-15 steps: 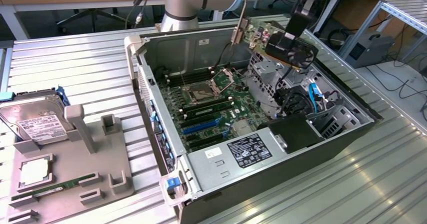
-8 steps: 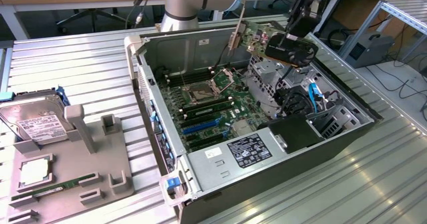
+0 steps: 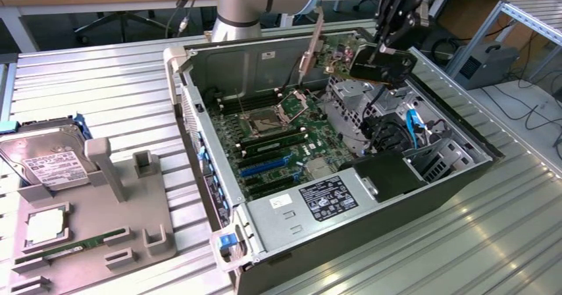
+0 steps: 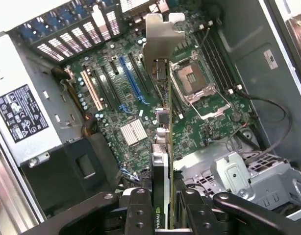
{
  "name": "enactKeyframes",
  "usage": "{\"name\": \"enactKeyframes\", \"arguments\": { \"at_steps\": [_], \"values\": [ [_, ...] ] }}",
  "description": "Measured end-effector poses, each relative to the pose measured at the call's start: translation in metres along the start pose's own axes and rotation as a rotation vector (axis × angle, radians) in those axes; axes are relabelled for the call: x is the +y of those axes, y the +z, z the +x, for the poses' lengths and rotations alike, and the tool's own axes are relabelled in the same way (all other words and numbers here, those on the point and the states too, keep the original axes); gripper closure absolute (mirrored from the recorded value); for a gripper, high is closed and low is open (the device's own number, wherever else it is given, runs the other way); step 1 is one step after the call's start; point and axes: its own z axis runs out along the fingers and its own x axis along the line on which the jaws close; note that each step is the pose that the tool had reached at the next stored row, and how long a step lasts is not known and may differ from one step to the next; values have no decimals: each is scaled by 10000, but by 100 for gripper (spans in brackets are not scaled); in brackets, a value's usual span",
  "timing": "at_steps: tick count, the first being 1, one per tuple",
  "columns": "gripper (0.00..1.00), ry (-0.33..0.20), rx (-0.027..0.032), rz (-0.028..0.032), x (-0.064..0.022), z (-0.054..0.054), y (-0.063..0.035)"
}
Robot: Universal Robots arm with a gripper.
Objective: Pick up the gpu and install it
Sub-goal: 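Insert the gpu into the slot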
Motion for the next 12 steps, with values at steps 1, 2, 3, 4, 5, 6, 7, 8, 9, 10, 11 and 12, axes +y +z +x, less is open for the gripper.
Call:
{"name": "enactKeyframes", "arguments": {
  "at_steps": [1,2,3,4,5,6,7,8,9,10,11,12],
  "values": [
    [73,-234,12,-4,0,0,0],
    [73,-484,25,-9,0,0,0],
    [73,-893,45,-18,0,0,0],
    [73,-1061,53,-21,0,0,0],
    [73,-1241,63,-24,0,0,0],
    [73,-1546,79,-30,0,0,0],
    [73,-1927,97,-38,0,0,0],
    [73,-2226,112,-44,0,0,0],
    [73,-2536,128,-50,0,0,0],
    [73,-2819,143,-55,0,0,0],
    [73,-3140,159,-61,0,0,0],
    [73,-3357,170,-66,0,0,0]
  ]
}}
